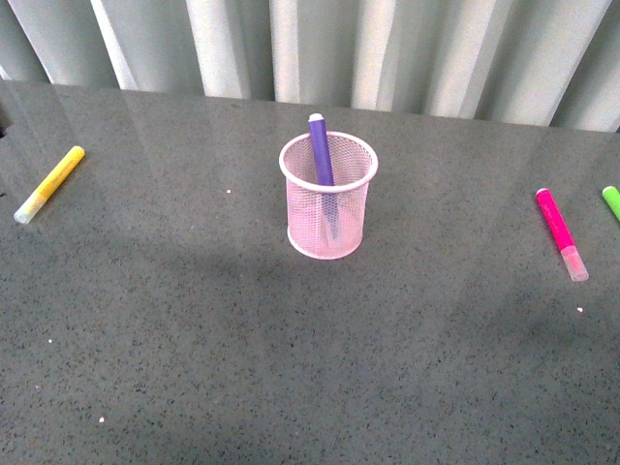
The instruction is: Insert purple and pink pens into pink cup
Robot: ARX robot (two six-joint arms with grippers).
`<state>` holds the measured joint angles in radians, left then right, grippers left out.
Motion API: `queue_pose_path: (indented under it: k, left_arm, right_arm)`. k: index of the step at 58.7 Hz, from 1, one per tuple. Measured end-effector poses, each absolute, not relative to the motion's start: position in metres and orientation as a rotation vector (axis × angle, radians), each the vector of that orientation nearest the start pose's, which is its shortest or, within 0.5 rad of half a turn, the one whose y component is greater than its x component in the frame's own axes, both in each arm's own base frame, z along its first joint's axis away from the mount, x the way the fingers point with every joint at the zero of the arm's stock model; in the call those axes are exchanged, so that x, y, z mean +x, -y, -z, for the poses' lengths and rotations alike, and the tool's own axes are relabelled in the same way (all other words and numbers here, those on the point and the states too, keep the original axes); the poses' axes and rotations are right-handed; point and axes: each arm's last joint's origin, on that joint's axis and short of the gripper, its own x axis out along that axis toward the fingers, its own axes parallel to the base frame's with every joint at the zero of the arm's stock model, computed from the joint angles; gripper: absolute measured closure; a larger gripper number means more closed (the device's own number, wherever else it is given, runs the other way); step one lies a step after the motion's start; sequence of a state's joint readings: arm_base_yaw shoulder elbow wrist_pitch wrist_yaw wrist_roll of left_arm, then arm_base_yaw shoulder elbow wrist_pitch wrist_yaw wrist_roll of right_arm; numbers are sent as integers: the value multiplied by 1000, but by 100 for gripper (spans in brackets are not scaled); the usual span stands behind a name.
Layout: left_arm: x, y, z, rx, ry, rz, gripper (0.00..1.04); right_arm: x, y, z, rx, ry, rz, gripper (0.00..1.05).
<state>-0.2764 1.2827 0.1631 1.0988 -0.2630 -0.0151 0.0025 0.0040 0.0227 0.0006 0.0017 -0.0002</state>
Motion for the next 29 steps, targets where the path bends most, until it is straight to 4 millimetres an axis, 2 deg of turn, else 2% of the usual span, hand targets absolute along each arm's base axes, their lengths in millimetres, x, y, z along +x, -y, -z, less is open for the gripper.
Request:
queue_pose_path:
  k: [12, 29]
  left_arm:
    - [174, 28, -161, -4, -20, 2, 101]
    - [151, 14, -162, -6, -15, 3, 101]
  right_arm:
    - [97, 0, -171, 0, 19, -2, 7]
    - [97, 0, -171, 0, 19, -2, 7]
